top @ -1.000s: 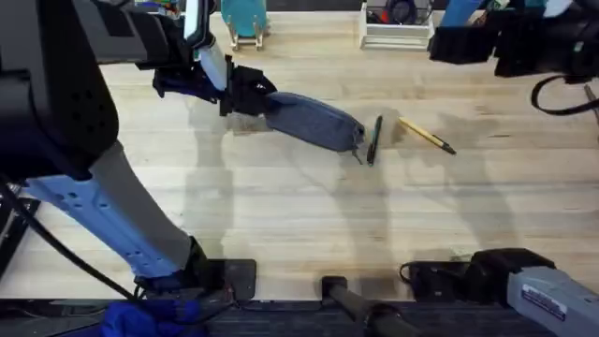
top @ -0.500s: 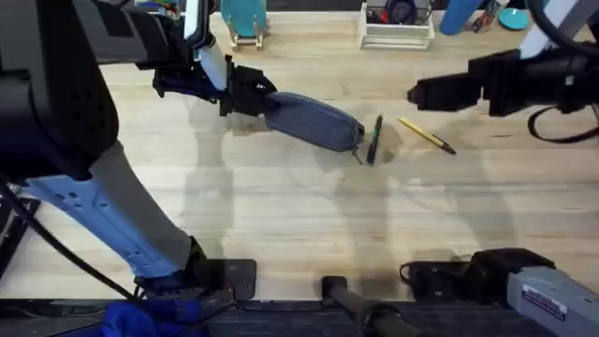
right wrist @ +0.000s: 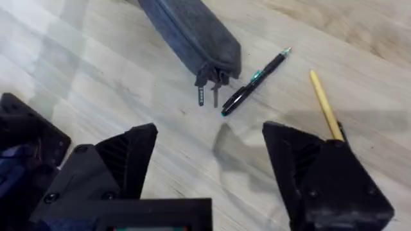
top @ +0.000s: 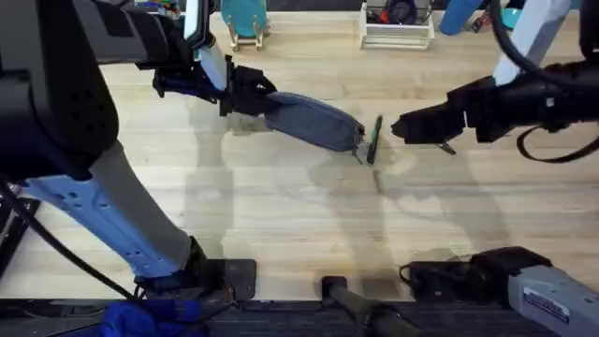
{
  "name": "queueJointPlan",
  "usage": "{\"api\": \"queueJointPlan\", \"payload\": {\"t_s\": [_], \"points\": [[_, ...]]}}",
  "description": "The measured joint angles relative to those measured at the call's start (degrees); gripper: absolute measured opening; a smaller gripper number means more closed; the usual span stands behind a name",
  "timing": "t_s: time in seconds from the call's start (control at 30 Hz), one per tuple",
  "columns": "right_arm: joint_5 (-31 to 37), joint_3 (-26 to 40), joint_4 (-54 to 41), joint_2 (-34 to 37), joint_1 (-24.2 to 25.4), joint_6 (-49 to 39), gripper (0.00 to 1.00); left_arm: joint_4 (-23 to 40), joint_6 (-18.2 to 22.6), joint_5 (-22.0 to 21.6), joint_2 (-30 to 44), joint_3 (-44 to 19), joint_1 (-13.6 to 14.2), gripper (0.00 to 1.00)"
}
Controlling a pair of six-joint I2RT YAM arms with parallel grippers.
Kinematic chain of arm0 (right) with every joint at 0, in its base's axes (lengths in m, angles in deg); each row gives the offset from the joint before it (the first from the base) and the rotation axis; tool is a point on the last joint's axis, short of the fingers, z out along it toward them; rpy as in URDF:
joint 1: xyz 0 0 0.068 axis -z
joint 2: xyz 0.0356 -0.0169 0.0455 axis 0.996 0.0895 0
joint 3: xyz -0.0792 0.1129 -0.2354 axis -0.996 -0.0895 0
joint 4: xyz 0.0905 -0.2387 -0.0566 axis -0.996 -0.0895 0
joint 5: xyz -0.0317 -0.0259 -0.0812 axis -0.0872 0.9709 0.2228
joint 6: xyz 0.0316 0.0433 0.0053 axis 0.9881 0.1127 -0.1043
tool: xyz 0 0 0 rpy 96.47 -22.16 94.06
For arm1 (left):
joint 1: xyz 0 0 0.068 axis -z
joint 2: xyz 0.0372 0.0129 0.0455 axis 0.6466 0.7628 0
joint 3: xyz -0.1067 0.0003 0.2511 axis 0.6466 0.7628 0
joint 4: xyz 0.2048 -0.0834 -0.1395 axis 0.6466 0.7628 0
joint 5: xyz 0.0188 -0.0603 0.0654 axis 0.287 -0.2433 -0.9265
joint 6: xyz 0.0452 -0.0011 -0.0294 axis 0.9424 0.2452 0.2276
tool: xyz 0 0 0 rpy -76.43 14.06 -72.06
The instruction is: Unzip the bag, pick up the pens from the table one at a time and place them inside, then zip the bag closed.
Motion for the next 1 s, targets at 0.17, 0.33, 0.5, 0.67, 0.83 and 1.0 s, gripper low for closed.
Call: {"api": "queueJointPlan", "payload": {"t_s": [0.17,0.33,0.5,0.67,0.83,1.0], "points": [[0.54,0.00,0.20,0.00,-0.16,0.00,0.995,0.00,0.00,0.01,0.00,0.00,0.00,0.043],[0.92,0.00,0.13,0.00,-0.16,-1.50,0.996,0.00,0.00,0.00,0.00,0.00,0.02,0.043],[0.05,0.00,0.16,0.39,-0.15,-8.21,0.995,0.00,0.00,0.00,0.00,0.00,0.00,0.043],[-4.96,0.00,0.55,2.68,1.94,-16.55,0.993,-0.05,0.00,0.00,0.00,0.00,0.00,0.043],[-12.34,0.00,0.73,5.12,7.63,-23.62,0.995,-0.07,0.00,0.00,0.00,0.00,0.02,0.043],[-19.11,0.02,0.87,5.53,12.89,-29.09,0.995,-0.11,0.00,0.00,0.00,0.00,0.02,0.043]]}}
